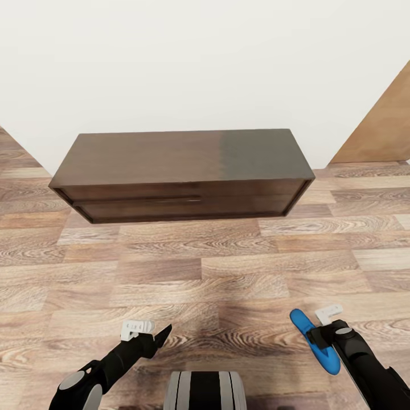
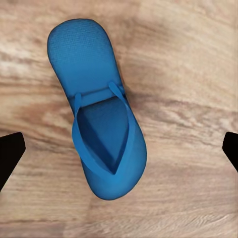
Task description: In the bedroom, move the book from the bed onto either nightstand, and place the two sandals side by side next to the bed.
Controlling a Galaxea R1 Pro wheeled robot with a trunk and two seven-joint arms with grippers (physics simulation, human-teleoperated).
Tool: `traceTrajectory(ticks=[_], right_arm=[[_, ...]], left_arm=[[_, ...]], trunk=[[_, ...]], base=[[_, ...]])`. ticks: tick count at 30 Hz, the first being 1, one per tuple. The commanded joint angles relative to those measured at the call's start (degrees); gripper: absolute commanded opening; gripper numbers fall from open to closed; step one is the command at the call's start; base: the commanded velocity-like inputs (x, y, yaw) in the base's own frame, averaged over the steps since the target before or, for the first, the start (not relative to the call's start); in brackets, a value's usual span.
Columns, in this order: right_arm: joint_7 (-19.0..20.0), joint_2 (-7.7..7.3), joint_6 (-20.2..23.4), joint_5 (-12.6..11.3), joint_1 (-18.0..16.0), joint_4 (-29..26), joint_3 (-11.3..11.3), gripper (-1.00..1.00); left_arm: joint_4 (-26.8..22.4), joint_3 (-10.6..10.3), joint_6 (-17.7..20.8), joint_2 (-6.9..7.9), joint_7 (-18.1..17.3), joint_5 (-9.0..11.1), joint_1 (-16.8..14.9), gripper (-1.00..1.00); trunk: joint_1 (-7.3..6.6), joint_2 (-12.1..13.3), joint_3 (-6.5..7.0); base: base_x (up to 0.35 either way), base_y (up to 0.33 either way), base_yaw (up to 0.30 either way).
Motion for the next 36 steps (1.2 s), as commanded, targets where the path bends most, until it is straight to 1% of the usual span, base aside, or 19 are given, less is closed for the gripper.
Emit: traceTrajectory(ticks=[1, 10, 36], right_arm=[[0.4, -0.04, 0.3, 0.6, 0.0, -0.1, 0.1, 1.0], [0.4, -0.04, 0.2, 0.6, 0.0, -0.1, 0.1, 1.0], [0.2, -0.04, 0.3, 0.6, 0.0, -0.1, -0.1, 1.0]], left_arm=[[-0.1, 0.1, 0.5, -0.03, 0.0, 0.5, 0.0, 1.0], [0.0, 0.1, 0.5, -0.03, -0.2, 0.6, 0.0, 1.0], [-0.1, 0.1, 0.6, -0.03, -0.3, 0.6, 0.0, 1.0]], trunk=[[-0.01, 0.0, -0.04], [-0.01, 0.0, -0.04], [0.66, -0.4, -5.8]], base=[[0.045, -0.006, 0.0], [0.017, -0.002, 0.0], [0.0, 0.0, 0.0]])
